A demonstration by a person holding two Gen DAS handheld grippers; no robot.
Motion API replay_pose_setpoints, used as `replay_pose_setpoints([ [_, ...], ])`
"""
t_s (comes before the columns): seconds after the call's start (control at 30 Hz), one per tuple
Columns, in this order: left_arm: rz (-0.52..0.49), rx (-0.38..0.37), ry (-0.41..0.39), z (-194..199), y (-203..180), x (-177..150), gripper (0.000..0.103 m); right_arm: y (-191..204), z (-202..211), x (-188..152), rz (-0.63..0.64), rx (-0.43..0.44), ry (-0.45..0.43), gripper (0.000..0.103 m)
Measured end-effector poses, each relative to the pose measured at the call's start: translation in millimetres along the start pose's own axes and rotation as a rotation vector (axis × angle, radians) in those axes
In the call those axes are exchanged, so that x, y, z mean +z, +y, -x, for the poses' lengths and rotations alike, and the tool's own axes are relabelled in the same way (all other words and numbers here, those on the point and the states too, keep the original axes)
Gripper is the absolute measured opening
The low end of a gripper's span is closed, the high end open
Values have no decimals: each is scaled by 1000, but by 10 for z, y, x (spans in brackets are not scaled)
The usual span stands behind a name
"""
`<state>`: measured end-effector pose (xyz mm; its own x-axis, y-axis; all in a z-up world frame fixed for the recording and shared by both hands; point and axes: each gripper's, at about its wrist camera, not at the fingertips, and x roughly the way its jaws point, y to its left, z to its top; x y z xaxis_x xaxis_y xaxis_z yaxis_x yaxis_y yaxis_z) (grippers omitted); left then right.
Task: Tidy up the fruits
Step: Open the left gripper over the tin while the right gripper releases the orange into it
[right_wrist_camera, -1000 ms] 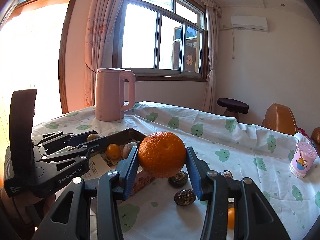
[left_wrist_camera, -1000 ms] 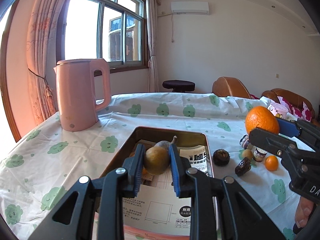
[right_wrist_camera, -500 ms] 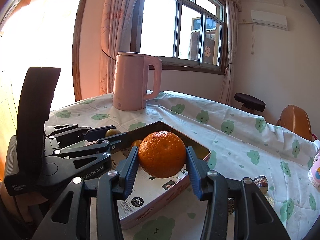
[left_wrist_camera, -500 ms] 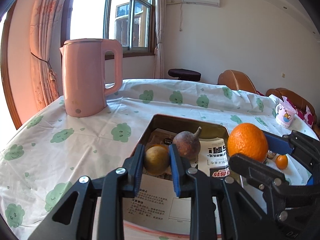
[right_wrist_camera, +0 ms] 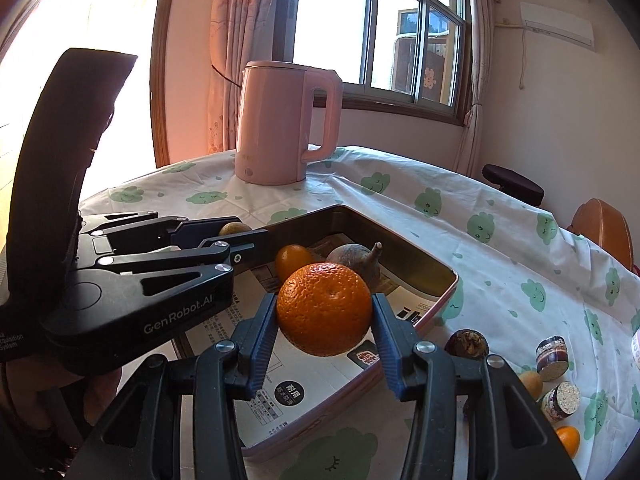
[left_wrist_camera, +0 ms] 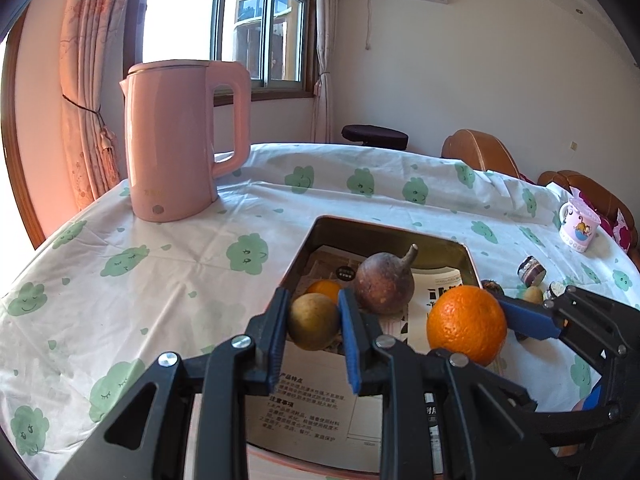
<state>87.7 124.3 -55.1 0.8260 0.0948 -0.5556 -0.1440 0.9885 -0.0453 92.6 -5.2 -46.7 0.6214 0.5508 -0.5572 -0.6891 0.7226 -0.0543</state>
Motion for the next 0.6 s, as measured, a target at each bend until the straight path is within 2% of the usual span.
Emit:
replay_pose_setpoints([
  [0.07, -5, 13, -3, 3, -13, -3, 29, 5, -31, 1, 2, 1, 17, 49],
  [0.2, -13, 44, -29, 49, -36, -8, 57, -1, -65, -1, 0, 16, 36, 49],
  [0.3, -16, 59, -56, 96, -57, -13, 67, -8, -55, -2, -6, 10, 30, 50],
  [0.4, 1, 50, -88, 167, -52, -18, 69, -45, 29, -27, -13, -10, 5, 58],
  [0.6, -18, 8, -120, 280, -250, -24, 71, -434, 361, -160, -74, -91, -24, 59],
])
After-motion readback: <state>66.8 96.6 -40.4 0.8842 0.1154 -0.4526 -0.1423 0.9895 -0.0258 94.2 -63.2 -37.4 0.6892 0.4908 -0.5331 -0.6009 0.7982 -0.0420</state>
